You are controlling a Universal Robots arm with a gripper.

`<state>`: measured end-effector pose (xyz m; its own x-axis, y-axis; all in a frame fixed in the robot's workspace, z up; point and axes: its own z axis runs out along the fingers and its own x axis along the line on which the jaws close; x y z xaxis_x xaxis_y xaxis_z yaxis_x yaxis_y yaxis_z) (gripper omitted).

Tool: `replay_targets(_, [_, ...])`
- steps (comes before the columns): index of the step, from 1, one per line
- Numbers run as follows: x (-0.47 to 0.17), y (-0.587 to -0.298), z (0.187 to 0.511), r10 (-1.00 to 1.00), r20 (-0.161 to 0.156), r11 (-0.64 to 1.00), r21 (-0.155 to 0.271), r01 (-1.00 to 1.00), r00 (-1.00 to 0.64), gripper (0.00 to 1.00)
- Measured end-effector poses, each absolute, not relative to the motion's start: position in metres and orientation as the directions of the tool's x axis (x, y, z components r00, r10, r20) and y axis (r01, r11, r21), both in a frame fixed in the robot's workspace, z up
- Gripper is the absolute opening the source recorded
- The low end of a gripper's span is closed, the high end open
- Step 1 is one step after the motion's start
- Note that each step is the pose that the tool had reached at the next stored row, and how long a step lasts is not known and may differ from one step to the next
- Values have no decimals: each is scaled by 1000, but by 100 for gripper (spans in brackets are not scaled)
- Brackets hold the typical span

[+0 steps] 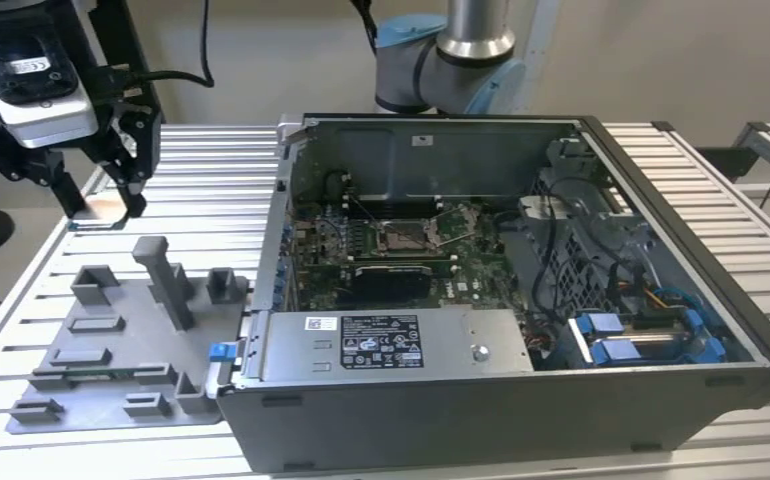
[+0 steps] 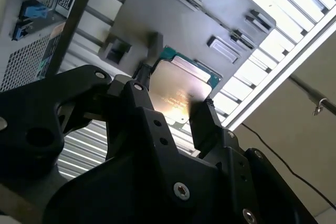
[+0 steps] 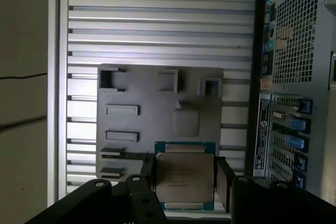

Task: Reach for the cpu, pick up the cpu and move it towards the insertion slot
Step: 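Pick up the cpu and move it towards the insertion slot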

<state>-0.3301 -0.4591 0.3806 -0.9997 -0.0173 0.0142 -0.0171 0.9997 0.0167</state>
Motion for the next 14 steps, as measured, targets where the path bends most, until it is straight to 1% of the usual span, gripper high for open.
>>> replay_targets(14, [-292,-459,381,-17,14,1000,17,-17,-1000,0])
